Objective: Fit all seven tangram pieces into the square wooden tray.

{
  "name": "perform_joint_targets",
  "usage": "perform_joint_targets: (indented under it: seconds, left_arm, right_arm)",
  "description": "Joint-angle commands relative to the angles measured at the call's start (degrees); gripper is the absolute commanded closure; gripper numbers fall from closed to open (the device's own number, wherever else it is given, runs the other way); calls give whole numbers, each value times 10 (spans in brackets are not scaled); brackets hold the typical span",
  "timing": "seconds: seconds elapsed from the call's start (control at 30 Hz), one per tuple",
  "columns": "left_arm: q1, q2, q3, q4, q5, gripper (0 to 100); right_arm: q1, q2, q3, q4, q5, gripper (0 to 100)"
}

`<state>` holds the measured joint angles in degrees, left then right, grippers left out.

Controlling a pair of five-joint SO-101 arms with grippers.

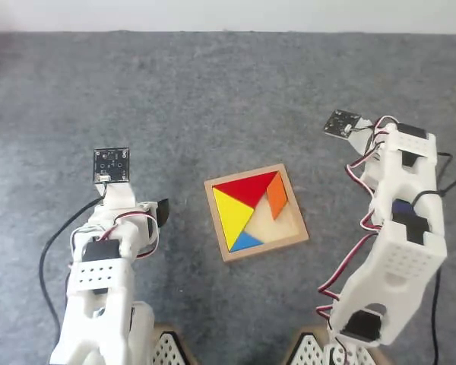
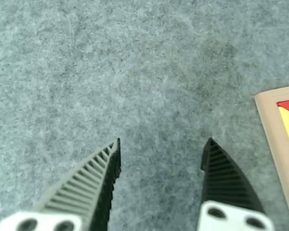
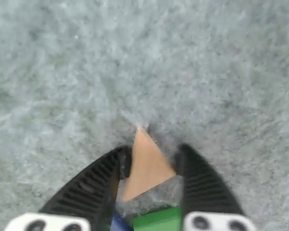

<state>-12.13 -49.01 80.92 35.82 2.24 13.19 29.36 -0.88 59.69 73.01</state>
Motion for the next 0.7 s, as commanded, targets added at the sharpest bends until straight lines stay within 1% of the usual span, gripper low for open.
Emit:
perform_joint_targets:
  seconds: [0.0, 0.1, 0.27, 0.37, 0.43, 0.5, 0.6, 0.67]
  left_arm:
    - [1, -4, -2, -12, -4, 731]
    - [1, -4, -2, -12, -4, 731]
    - [1, -4, -2, -12, -4, 731]
    - [1, -4, -2, -12, -4, 731]
    - [0, -5, -2, -12, -4, 731]
    - [1, -6, -2, -12, -4, 731]
    - [1, -6, -2, -12, -4, 731]
    - [0, -6, -2, -12, -4, 731]
  right_arm:
    - [-10, -4, -4, -13, -3, 976]
    - [-11, -9, -13, -14, -50, 987]
    - [-14, -57, -17, -11, -104, 987]
    - [-8, -101, -17, 23, -130, 980]
    - [1, -118, -15, 62, -156, 953]
    - [5, -122, -12, 81, -214, 904]
    - [6, -116, -7, 82, -276, 831]
    - [5, -106, 0, 65, -293, 810]
